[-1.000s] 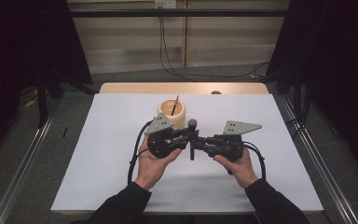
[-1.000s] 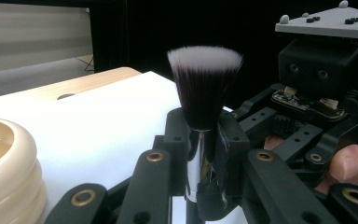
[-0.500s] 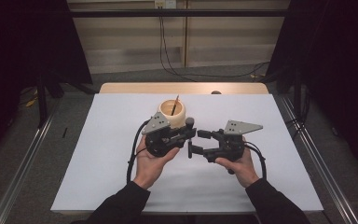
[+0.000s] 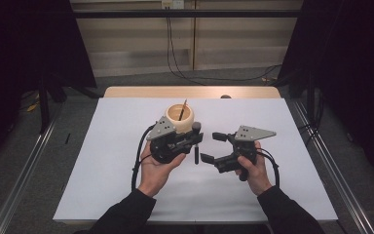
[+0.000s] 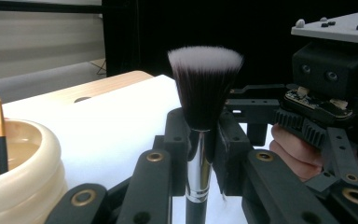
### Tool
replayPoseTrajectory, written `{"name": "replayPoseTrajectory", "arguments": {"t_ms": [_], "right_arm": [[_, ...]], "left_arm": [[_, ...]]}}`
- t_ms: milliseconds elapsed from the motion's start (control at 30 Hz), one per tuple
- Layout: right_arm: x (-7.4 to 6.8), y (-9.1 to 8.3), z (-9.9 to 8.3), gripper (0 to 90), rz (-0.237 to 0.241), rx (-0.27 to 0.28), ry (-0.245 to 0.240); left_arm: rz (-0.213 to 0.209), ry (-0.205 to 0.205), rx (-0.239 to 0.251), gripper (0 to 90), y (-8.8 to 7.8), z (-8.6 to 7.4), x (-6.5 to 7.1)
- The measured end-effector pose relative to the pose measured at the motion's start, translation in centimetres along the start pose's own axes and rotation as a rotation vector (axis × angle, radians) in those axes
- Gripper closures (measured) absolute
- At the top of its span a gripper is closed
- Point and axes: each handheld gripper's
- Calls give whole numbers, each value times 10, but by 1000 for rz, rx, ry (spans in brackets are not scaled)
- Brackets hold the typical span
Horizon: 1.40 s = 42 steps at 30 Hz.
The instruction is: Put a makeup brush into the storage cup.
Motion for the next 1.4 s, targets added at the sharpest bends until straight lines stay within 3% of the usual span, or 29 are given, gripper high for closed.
{"name": "replayPoseTrajectory", "arguments": {"t_ms": [100, 300, 500, 567, 700, 767, 833, 933, 1000, 1233, 1267, 1400], "right_arm": [[2, -2, -1, 69, -53, -7, -2], [4, -3, -3, 42, -104, 21, -5], [5, -8, -4, 33, -117, 51, -14], [5, -11, -7, 45, -142, 75, -14], [8, -16, -13, 40, -168, 71, 7], [8, -18, -13, 37, -179, 66, 3], [8, -21, -13, 31, -180, 67, 3], [8, -25, -15, 26, -198, 76, 0], [9, -28, -19, 30, -223, 83, 0], [13, -46, -28, 12, -275, 94, 18], [13, -52, -31, 4, -303, 105, 30], [14, -62, -37, 0, -335, 100, 38]], "left_arm": [[5, -2, 1, 775, -3, 0, -3], [20, -1, -1, 775, -5, 1, -4], [25, 4, 2, 775, -9, 2, -7], [33, -2, 6, 775, -11, 2, -8], [28, -2, 13, 775, -14, 4, -11], [45, -6, 16, 776, -15, 5, -10], [29, -1, 21, 775, -16, 5, -12], [51, 1, 10, 775, -17, 5, -13], [53, -19, 19, 775, -18, 5, -14], [54, -18, 26, 776, -22, 7, -21], [69, -18, 20, 775, -24, 7, -22], [85, -15, 19, 775, -27, 9, -26]]}}
Point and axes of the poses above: each handheld gripper's, and its own axes: y roughly forward along the jaws, z roughly out of its top, x roughly to its right, and after that the axes turned 6 degrees about -x, right-handed
